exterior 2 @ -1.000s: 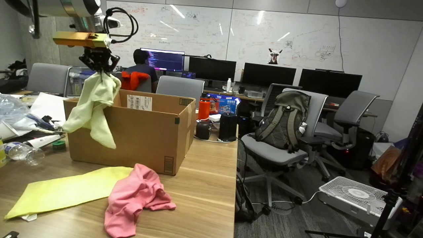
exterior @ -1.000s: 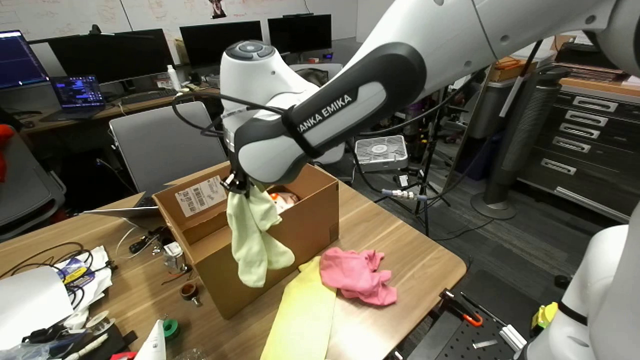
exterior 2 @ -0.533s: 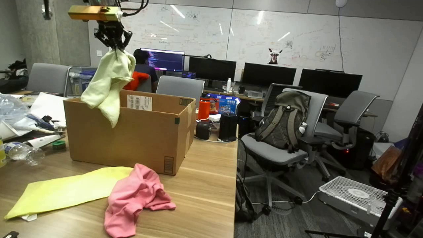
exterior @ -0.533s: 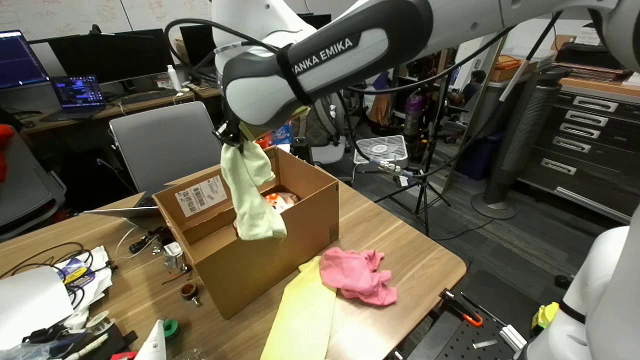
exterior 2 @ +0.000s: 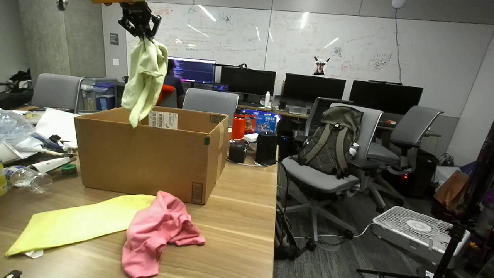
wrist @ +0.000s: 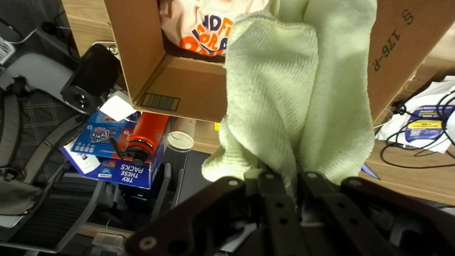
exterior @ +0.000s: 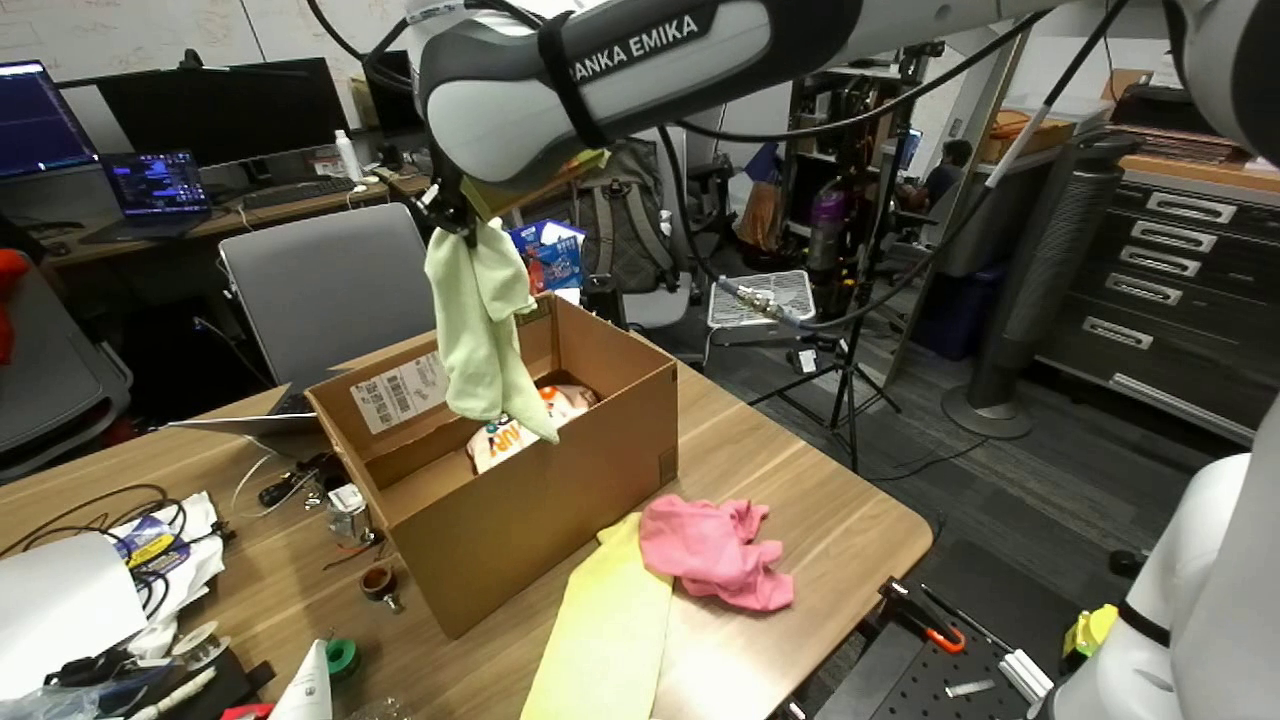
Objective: Put two of the cloths into the box.
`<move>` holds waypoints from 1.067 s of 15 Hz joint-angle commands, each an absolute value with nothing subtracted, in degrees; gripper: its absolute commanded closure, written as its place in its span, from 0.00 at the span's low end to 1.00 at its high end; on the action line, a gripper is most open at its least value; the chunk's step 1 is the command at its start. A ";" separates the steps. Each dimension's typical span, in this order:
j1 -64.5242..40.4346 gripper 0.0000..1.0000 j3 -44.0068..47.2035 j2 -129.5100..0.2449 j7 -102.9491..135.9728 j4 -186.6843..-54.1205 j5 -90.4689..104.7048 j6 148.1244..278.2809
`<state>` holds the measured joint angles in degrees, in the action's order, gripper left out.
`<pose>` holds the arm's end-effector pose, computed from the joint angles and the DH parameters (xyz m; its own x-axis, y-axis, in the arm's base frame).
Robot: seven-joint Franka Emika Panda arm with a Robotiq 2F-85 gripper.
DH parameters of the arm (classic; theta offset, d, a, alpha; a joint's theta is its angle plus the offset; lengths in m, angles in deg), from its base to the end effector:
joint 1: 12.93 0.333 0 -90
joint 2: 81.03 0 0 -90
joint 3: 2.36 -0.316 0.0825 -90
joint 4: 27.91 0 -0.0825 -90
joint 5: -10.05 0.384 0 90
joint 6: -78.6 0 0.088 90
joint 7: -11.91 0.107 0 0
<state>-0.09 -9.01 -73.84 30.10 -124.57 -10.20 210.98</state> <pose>0.6093 0.2041 0.5740 0.8283 0.2088 0.5199 0.1401 -0.9757 0.1686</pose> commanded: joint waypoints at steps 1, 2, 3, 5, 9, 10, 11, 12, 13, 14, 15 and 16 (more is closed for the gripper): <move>0.04 0.98 -8.70 -69.58 30.76 -116.52 -12.44 207.06; 0.15 0.98 -8.48 -68.64 30.72 -115.09 -13.05 206.36; 0.23 0.98 -8.22 -67.50 30.47 -113.45 -13.54 205.57; 0.43 0.98 -7.65 -65.22 30.19 -110.41 -14.05 204.30; 0.84 0.98 -6.28 -60.21 29.57 -103.77 -13.73 201.64; 0.93 0.98 -5.95 -58.88 29.32 -101.90 -13.51 200.86; 1.07 0.98 -5.62 -57.78 29.25 -100.58 -13.45 200.39; 1.18 0.98 -5.33 -56.64 29.00 -98.88 -13.19 199.59; 1.38 0.93 -4.99 -55.67 29.04 -97.73 -13.21 199.05; 1.45 0.67 -4.75 -54.77 28.82 -96.30 -12.90 198.08; 1.58 0.65 -4.43 -54.11 28.62 -95.36 -12.98 197.34; 1.62 0.59 -4.23 -53.60 28.35 -94.64 -12.82 196.89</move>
<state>0.43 -5.63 -56.88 29.79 -101.09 -12.71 200.06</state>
